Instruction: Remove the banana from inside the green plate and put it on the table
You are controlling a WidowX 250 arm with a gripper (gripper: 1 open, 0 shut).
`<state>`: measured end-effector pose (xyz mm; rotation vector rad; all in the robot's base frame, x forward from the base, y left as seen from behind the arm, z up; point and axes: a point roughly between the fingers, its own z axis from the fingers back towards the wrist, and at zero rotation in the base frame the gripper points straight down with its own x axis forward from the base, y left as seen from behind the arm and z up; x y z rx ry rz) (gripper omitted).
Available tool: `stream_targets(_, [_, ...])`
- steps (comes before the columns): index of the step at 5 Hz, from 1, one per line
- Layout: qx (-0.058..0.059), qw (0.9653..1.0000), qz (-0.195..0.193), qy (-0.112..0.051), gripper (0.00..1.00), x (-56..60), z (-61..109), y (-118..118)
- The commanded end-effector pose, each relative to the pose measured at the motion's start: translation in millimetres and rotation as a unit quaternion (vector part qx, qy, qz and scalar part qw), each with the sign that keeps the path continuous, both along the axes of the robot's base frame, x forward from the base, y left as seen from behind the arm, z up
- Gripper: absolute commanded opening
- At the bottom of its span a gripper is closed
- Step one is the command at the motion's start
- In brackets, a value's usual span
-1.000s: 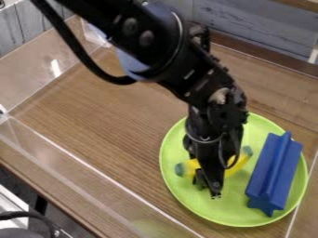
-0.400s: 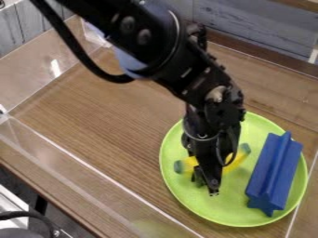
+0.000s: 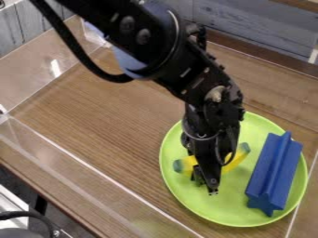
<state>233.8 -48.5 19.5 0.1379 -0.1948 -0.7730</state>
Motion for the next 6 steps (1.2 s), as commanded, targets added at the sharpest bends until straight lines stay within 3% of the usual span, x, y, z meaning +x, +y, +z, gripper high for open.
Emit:
stream_targets(1, [0.015, 0.9994, 0.002, 0.029, 0.00, -10.6, -11.5, 11.6])
stream_targets(6, [0.024, 0.9991, 0.007, 0.035, 0.00, -10.1, -10.2, 20.0])
